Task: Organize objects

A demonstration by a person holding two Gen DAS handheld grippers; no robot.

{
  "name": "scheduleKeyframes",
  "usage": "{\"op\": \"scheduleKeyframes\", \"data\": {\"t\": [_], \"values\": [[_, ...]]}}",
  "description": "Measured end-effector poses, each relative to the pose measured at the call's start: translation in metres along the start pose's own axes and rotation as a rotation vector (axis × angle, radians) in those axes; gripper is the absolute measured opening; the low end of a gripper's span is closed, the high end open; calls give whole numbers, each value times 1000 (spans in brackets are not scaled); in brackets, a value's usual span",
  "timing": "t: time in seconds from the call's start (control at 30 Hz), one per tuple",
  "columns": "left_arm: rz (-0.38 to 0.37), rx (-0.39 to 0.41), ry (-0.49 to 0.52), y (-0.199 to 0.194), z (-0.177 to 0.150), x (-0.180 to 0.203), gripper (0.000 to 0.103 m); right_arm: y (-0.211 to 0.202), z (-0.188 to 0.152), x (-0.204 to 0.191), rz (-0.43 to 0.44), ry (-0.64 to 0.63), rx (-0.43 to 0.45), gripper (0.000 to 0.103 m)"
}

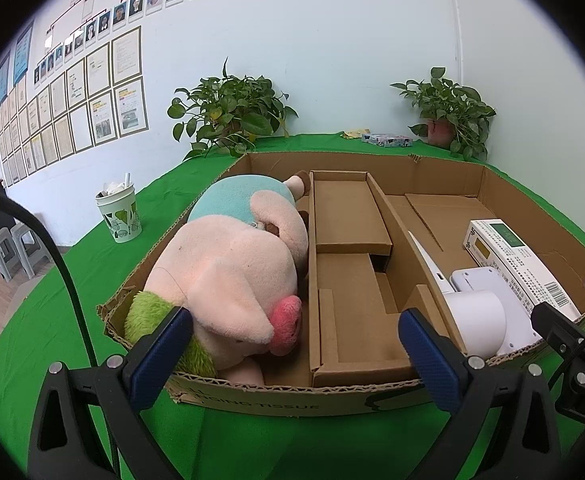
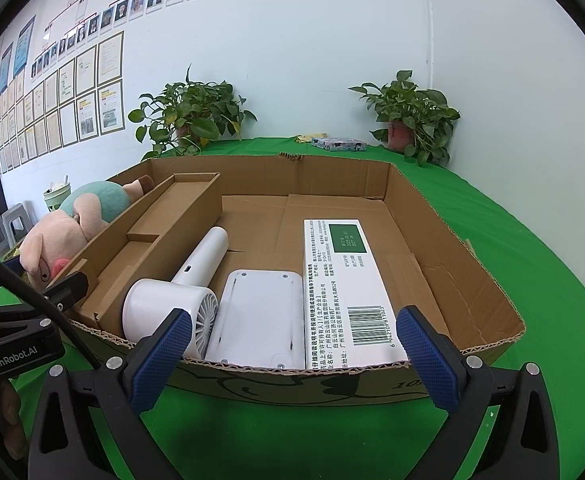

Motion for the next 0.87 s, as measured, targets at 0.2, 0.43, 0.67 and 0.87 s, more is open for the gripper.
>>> {"op": "scheduleKeyframes", "data": {"t": [0.2, 0.43, 0.67, 0.87], "values": [[-1, 0, 0, 0, 0, 0, 102, 0, 0, 0, -1, 0, 0, 103], [1, 0, 0, 0, 0, 0, 102, 1, 0, 0, 0, 0, 0, 103], [1, 0, 0, 0, 0, 0, 102, 0, 0, 0, -1, 0, 0, 103], [0, -1, 0, -1, 0, 1, 102, 1, 0, 0, -1, 0, 0, 103]]}}
Point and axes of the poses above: each gripper's, at about its wrist camera, not at the fingertips, and y roughly the way its jaws point, x to its right, z to its top, the point moved 1 cm from there along y, roughly the way its jaws point, and after that the axes turned 8 degrees about -y, right-handed, at the moved point
